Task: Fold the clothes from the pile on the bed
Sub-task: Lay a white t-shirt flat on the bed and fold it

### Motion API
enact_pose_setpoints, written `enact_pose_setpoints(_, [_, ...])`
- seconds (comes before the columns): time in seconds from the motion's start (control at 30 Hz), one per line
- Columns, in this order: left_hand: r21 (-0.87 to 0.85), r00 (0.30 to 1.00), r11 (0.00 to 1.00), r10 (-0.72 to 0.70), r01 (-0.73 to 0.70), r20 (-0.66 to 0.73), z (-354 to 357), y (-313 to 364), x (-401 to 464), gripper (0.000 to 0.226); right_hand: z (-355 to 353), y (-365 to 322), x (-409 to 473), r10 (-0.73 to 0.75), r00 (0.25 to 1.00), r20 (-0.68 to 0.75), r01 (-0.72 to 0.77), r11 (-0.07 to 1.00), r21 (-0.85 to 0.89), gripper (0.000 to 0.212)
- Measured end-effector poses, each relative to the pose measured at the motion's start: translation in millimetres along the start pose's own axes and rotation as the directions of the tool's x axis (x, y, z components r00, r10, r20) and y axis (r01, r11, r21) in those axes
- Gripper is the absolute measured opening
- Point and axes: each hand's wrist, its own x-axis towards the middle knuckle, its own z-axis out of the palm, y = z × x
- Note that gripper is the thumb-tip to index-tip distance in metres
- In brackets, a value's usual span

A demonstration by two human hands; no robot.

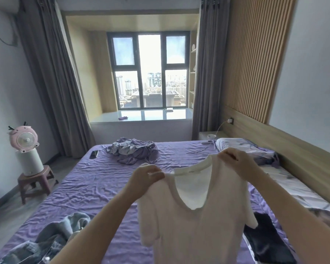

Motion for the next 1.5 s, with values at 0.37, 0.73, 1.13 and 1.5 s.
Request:
enact_pose_setpoints(0.37, [-0.065,0.945,0.995,-0.092,0.075,-0.314,-63,-3,-27,0.016,9,-27,-46,0.041,0.995,0.089,-0.029,0.991,-0.13,0.016])
enact_pose_setpoints(0.73, [0.103,0.911,0.993,-0.005,0.052,-0.411,-109,-6,-107,0.003,42,-92,-110,0.081,0.958,-0.275,-0.099,0.994,-0.05,0.022])
enact_pose_setpoints(1.13, [0.167,0.893,0.985,0.03,0.05,-0.45,-96,15,-136,0.023,13,-120,-161,-0.003,0.92,-0.392,-0.086,0.974,-0.209,0.037])
enact_pose_setpoints(1.5, [0.694,0.983,0.707,0.185,-0.139,0.008,-41,-53,-122,0.031,47,-23,-141,-0.089,0.98,-0.178,-0.009,0.874,-0.485,0.032])
